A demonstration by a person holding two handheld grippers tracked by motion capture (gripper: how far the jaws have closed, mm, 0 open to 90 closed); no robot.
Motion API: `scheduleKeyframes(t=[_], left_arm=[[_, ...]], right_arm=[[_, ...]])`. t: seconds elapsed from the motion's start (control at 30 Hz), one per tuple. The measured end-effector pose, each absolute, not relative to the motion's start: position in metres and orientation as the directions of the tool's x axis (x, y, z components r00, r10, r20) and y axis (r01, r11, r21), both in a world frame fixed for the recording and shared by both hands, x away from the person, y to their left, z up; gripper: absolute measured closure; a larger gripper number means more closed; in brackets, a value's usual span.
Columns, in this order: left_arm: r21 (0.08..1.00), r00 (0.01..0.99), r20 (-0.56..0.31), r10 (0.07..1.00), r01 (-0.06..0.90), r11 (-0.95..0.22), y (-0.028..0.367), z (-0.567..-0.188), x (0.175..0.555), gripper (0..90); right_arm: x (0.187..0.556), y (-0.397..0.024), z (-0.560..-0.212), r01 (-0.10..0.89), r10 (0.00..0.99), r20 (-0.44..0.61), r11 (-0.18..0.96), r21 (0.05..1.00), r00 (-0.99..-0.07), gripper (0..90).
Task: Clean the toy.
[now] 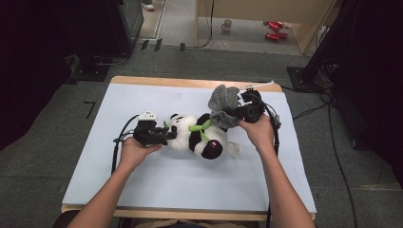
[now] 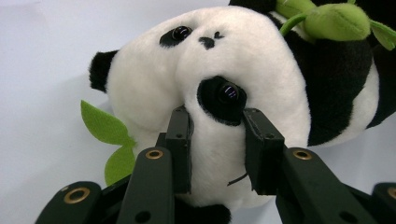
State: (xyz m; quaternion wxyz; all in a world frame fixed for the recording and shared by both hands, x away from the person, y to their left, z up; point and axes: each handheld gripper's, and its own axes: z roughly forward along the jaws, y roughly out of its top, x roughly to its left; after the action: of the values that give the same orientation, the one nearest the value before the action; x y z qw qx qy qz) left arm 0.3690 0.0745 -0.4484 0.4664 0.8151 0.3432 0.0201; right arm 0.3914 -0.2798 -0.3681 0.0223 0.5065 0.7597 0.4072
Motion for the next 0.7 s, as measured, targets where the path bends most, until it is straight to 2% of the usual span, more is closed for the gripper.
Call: scheduleKeyframes(t=[0.2, 0.7], left_arm=[[0.775, 0.763, -0.292, 0.577, 0.543, -0.325, 0.074, -0.449, 0.369, 66.7], [0.774, 0.764, -0.298, 0.572, 0.544, -0.324, 0.075, -0.449, 0.37, 66.5]], right_arm=[[0.389, -0.281, -0.386, 0.751, 0.784, 0.381, 0.157, 0.642, -0.49, 81.8], [0.376, -0.306, -0.4, 0.749, 0.774, 0.424, 0.097, 0.656, -0.471, 81.8]])
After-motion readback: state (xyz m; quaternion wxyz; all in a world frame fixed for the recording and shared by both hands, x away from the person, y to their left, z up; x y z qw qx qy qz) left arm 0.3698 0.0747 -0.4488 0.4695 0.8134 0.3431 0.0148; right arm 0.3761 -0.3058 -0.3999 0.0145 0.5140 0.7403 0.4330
